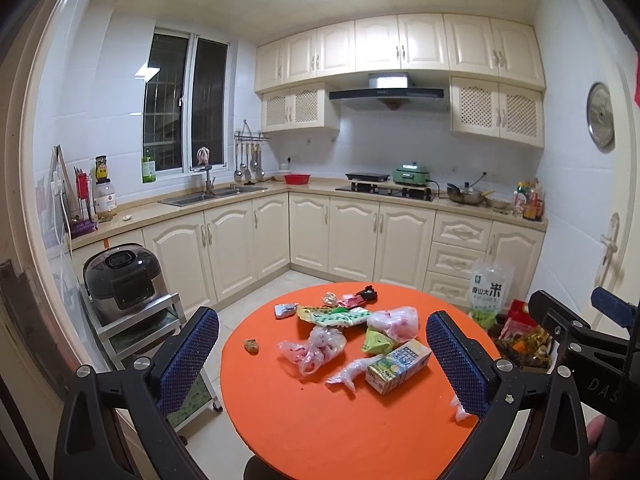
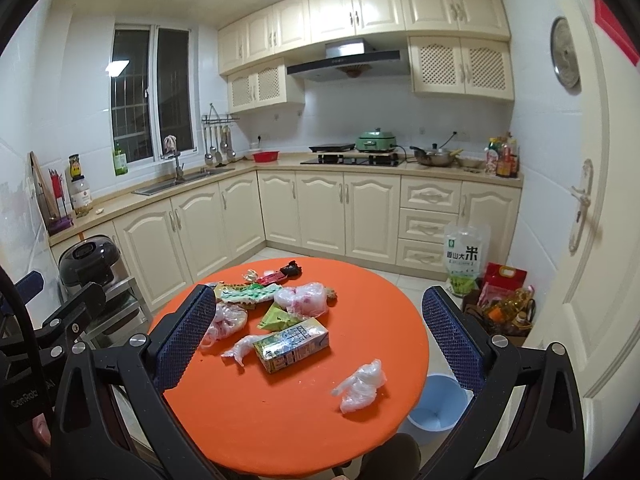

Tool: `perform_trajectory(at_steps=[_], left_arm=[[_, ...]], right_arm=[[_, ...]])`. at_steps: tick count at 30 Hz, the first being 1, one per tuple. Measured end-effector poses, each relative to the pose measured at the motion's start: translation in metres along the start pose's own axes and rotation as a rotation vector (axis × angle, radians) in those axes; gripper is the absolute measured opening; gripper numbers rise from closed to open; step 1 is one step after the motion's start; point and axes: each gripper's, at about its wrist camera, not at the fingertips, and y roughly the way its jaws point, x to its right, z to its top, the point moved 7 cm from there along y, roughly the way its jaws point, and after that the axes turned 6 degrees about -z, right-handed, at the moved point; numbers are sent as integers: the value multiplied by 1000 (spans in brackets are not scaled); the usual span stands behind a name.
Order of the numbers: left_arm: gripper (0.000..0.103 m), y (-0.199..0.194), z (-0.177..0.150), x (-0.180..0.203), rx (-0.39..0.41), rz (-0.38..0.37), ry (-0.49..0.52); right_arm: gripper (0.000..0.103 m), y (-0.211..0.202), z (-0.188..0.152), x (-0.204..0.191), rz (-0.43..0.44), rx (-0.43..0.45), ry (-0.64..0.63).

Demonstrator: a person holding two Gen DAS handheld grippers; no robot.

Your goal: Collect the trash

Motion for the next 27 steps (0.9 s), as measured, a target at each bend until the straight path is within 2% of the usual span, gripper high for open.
perform_trajectory(at_steps=[7,15,19,27], left_arm=[[102,13,-2,3,-23,1,-6],[102,45,-14,-2,-83,14,-14],[102,69,-28,-5,-141,23,-24],[102,133,-62,-14,-280,38,-44]], right_arm=[[103,12,-8,7,-13,-30,5],[103,41,-31,17,-20,-111,10],[103,68,-55,21,-34,-190,1],[103,133,-128,36,-66,-403,-5]])
